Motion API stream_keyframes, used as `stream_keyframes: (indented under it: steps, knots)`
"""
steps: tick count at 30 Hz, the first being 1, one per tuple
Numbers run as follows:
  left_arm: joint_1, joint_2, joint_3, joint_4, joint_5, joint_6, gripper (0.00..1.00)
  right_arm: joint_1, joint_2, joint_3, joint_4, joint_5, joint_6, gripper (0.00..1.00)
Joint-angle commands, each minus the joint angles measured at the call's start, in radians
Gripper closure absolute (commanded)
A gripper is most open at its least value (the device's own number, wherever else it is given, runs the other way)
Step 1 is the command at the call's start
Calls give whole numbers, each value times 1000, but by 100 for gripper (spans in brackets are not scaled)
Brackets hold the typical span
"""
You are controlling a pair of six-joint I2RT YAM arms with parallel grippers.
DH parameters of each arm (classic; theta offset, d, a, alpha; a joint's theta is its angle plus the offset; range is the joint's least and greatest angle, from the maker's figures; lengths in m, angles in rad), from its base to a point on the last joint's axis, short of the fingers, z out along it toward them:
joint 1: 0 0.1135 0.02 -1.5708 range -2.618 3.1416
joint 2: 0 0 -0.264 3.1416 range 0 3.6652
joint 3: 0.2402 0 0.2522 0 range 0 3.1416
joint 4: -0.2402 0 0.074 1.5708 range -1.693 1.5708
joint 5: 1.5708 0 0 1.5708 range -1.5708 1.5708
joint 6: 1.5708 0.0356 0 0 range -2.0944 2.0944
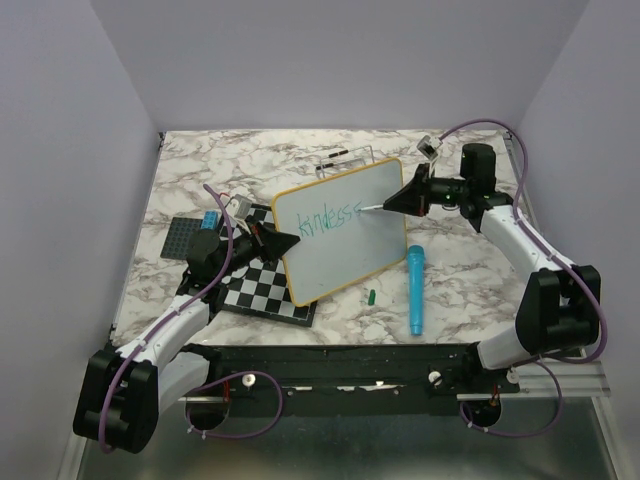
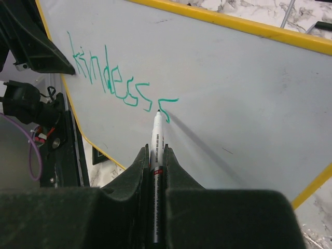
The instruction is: Write a sentence on the whiteboard
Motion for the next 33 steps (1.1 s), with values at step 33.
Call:
stream_keyframes:
  steps: [33]
  knots:
    - [-8, -13, 23, 53, 37, 24, 100, -13, 31, 39, 56, 115, 53, 99]
